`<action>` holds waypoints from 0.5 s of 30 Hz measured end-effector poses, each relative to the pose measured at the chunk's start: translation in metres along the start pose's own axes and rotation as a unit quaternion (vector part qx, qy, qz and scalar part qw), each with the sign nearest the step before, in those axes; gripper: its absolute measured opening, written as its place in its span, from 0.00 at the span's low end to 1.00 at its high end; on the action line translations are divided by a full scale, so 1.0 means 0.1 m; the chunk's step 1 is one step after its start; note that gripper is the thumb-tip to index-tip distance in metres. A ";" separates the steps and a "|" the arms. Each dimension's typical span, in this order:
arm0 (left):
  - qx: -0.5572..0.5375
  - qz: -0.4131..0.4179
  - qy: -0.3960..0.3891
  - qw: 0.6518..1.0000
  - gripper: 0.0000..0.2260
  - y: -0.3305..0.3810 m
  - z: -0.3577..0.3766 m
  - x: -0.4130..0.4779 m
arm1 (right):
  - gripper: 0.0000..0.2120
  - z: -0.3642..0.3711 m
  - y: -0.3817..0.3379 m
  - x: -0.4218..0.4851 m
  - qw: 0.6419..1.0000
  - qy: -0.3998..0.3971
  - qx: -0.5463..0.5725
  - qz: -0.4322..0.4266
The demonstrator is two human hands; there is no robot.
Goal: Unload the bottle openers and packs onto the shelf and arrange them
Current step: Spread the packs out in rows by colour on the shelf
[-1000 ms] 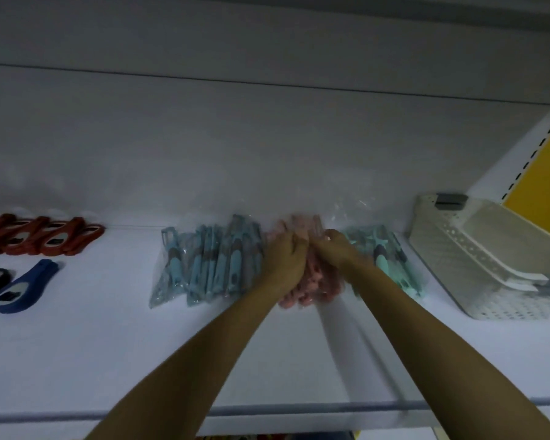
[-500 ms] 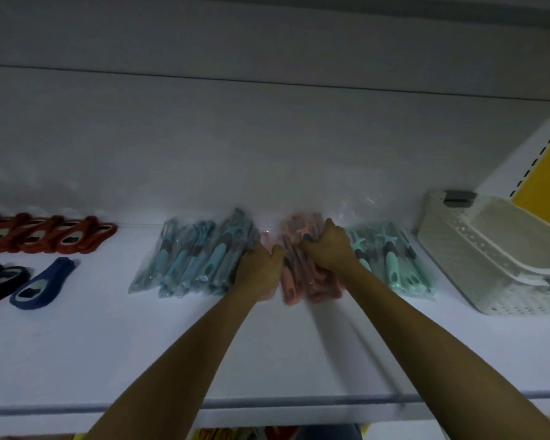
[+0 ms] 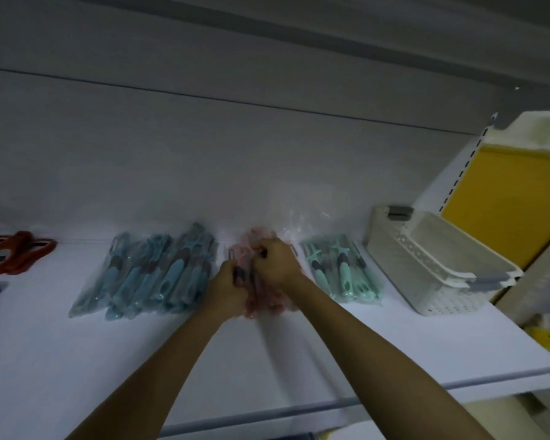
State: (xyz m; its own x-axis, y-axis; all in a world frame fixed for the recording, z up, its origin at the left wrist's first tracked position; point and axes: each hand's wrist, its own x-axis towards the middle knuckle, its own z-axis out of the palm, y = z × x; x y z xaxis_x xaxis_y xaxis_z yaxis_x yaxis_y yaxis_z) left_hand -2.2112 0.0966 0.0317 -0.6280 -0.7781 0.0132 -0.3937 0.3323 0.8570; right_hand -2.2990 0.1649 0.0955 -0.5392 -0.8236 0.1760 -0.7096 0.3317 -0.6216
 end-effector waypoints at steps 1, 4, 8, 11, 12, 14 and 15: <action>0.009 0.012 -0.008 1.000 0.05 0.01 -0.05 -0.02 | 0.08 0.02 0.01 0.00 1.000 0.007 0.010 -0.001; -0.005 0.059 0.042 0.997 0.07 0.08 -0.27 -0.09 | 0.12 0.06 -0.06 -0.03 0.996 0.076 0.039 -0.002; -0.004 0.116 0.170 0.979 0.09 0.13 -0.78 -0.16 | 0.14 0.10 -0.19 0.01 0.982 0.149 0.114 0.002; 0.025 0.100 0.240 0.965 0.07 0.02 -1.23 -0.15 | 0.14 0.16 -0.32 0.12 0.974 0.129 0.184 0.012; 0.040 0.088 0.251 0.963 0.08 -0.04 -1.36 -0.16 | 0.14 0.20 -0.37 0.17 0.970 0.117 0.213 0.026; 0.061 0.060 0.255 0.963 0.10 -0.20 -1.57 -0.15 | 0.14 0.32 -0.47 0.25 0.958 0.087 0.268 0.059; 0.066 0.047 0.254 0.964 0.11 -0.27 -1.64 -0.15 | 0.14 0.39 -0.51 0.29 0.955 0.068 0.280 0.070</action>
State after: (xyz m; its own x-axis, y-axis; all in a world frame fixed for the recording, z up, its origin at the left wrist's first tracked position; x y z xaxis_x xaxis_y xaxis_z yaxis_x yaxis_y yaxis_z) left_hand -2.0808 0.0122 0.0928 -0.2691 -0.8904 0.3670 -0.4538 0.4533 0.7672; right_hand -2.2603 0.1059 0.1026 -0.6919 -0.7094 0.1345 -0.2933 0.1059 -0.9501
